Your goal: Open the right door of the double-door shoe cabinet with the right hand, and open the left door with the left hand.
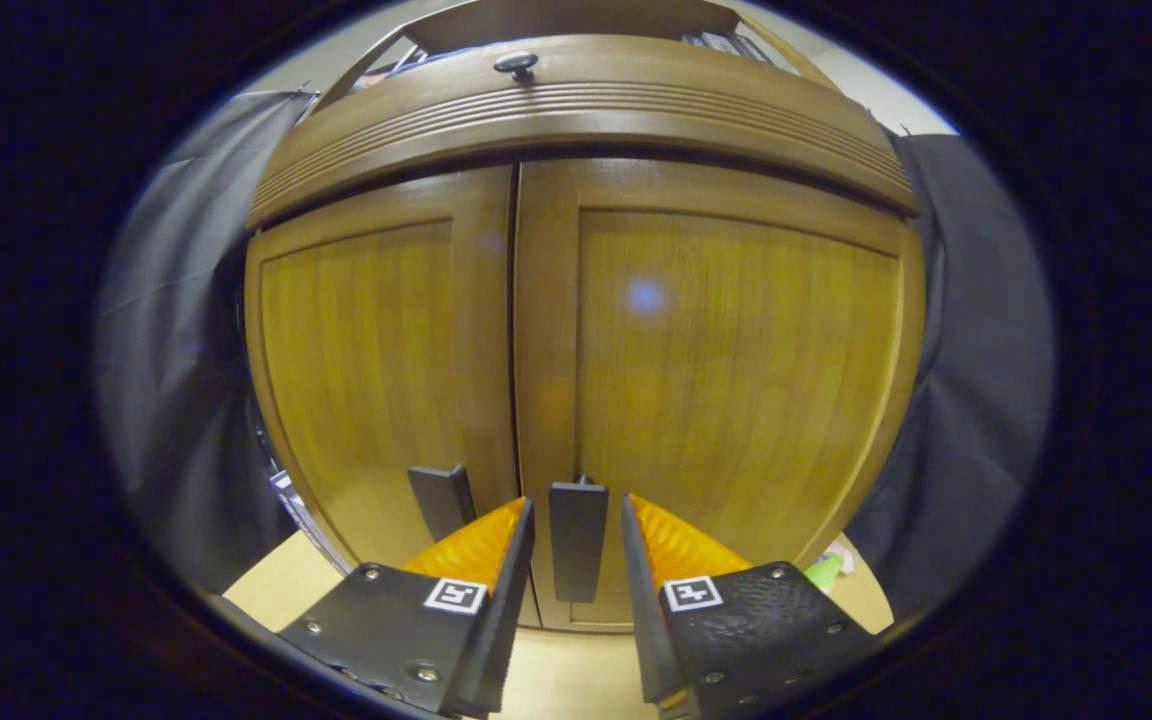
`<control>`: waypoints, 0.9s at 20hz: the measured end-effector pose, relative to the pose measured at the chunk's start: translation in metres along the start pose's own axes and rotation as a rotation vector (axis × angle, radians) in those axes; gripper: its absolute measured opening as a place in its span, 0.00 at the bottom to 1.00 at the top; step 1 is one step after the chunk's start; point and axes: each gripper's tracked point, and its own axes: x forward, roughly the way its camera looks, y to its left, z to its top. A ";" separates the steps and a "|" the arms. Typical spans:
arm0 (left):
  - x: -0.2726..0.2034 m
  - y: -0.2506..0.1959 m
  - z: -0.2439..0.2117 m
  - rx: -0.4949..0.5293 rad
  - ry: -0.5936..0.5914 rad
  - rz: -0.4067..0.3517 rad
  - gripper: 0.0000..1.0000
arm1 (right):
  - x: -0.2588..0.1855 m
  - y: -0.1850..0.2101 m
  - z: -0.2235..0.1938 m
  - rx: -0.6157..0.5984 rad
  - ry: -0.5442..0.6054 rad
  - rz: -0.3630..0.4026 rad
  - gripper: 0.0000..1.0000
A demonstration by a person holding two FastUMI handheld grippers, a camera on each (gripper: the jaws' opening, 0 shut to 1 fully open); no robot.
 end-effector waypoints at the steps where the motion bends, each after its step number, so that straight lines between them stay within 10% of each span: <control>1: 0.000 0.002 0.000 -0.002 0.000 0.010 0.96 | 0.005 0.002 -0.002 0.007 0.001 0.007 0.41; 2: -0.001 0.005 0.000 -0.005 -0.002 0.019 0.94 | 0.009 0.003 -0.002 0.003 0.009 0.003 0.29; 18: -0.027 0.019 -0.006 -0.051 0.004 0.054 0.94 | -0.007 -0.004 -0.009 0.097 0.011 -0.125 0.27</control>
